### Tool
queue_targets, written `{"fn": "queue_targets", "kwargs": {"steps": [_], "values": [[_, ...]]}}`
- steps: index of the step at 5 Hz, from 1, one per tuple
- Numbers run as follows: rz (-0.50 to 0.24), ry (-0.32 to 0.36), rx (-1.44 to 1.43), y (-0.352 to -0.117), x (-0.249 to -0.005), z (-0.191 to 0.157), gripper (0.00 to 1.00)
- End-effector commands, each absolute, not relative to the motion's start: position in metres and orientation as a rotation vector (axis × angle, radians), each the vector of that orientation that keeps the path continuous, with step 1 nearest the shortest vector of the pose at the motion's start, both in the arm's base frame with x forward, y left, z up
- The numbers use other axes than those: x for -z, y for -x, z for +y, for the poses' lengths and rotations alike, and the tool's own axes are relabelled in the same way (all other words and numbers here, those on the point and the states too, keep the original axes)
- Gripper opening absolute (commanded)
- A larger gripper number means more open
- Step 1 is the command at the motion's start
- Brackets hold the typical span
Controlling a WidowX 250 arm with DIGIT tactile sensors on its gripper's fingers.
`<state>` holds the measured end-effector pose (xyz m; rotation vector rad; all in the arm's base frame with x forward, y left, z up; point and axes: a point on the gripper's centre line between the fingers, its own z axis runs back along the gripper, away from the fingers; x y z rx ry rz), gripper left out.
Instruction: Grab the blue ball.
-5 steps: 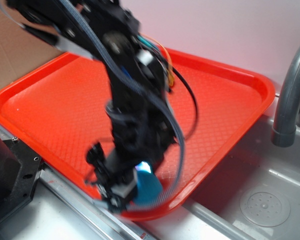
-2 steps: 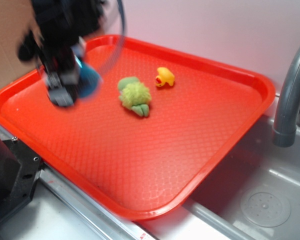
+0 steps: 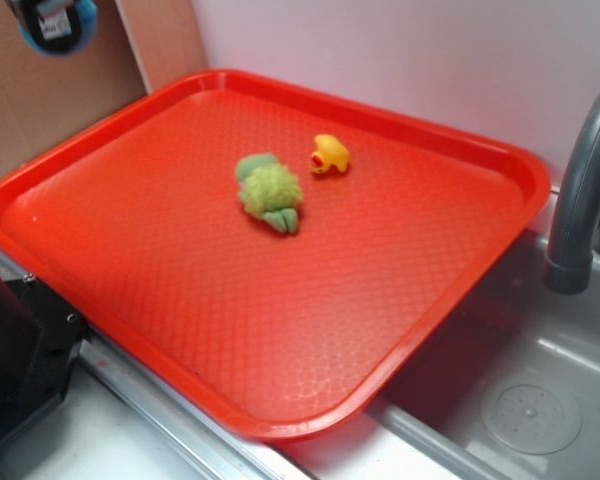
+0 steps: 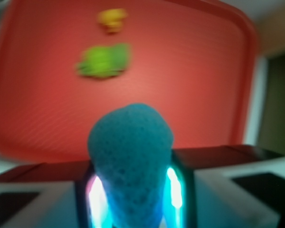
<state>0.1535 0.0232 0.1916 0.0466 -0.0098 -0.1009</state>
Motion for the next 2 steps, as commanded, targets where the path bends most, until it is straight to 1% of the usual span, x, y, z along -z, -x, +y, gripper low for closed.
{"fn": "queue_targets", "kwargs": {"steps": [1,2], "values": [[-0.068,-0.076,0.027,-0.148,-0.213,0.028,0.0],[-0.061,-0.069,0.05,-0.144,-0.209,0.018,0.0]]}}
